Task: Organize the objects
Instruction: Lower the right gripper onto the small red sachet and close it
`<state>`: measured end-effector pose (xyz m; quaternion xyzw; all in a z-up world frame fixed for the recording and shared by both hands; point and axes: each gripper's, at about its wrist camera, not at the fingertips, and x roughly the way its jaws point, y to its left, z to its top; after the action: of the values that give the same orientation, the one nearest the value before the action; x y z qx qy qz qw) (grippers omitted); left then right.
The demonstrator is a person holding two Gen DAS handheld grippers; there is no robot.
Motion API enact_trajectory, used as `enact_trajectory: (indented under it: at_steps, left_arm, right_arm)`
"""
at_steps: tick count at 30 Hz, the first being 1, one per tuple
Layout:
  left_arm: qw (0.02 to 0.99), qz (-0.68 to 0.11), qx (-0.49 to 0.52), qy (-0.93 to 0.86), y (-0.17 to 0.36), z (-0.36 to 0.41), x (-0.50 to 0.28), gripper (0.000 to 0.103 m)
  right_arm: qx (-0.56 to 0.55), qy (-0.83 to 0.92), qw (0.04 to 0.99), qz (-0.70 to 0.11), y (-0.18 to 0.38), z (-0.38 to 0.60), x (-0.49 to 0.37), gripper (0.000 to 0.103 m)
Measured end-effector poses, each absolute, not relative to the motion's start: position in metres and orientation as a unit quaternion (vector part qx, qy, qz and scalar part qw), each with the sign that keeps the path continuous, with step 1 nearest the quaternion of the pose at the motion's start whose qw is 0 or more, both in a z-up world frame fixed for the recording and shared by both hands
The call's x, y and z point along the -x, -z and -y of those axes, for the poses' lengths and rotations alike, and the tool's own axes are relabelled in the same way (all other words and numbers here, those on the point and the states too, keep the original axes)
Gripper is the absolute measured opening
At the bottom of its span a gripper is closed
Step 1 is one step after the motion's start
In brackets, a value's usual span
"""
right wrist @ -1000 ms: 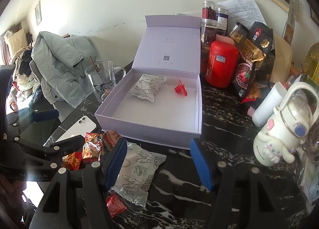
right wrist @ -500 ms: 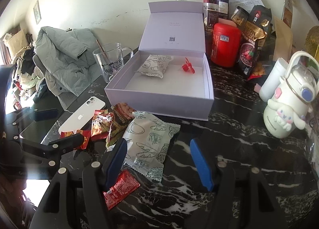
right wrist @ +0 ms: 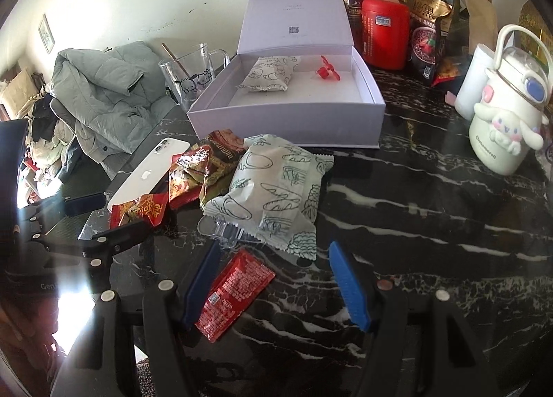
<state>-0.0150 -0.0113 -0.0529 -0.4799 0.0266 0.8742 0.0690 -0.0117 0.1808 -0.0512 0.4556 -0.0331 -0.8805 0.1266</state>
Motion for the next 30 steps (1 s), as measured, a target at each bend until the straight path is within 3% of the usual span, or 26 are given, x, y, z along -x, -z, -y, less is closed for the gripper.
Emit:
enact_trajectory:
  at_steps: [15, 23, 30]
  left_arm:
    - [0.084, -0.009, 0.477, -0.875, 0.069, 0.031, 0.017, 0.091]
    - [0.107, -0.031, 0.464, -0.879, 0.069, 0.023, 0.019, 0.091]
    - [0.109, -0.031, 0.469, -0.876, 0.072, 0.020, 0.026, 0.091]
  right_arm:
    - [-0.506, 0.851, 0.138, 0.019, 0.083, -0.159, 0.012, 0.067]
    - [-0.488, 0.857, 0.156, -0.052, 0.085, -0.140, 0.006, 0.066]
    - [-0.472, 0.866, 0.152, -0.062, 0.084, -0.151, 0.002, 0.035]
